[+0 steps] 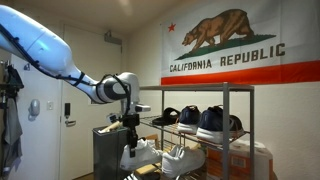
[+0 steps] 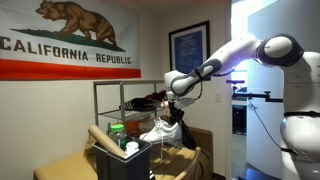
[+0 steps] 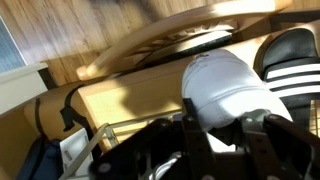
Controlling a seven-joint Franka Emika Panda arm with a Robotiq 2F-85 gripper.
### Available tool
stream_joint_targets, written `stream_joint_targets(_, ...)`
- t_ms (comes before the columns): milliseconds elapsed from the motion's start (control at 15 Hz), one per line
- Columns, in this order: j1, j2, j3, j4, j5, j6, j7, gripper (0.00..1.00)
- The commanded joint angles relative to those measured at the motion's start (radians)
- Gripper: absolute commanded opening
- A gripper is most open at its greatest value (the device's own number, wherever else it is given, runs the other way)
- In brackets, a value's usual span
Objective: Move a white shoe to the bottom shelf
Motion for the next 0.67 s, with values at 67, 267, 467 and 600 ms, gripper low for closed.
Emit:
stream_joint_targets(67, -0.010, -0.157, 0.035, -0.069, -0.034, -0.147, 0.054, 0.05)
stream_joint_targets(267, -0.017, -0.196, 0.051, -0.073, -0.025, -0.236, 0.052, 0.05)
stream_joint_targets(467, -0.030, -0.199, 0.053, -0.079, -0.009, -0.281, 0.039, 0.05)
stream_joint_targets(600, -0.038, -0.181, 0.047, -0.086, -0.006, -0.278, 0.035, 0.05)
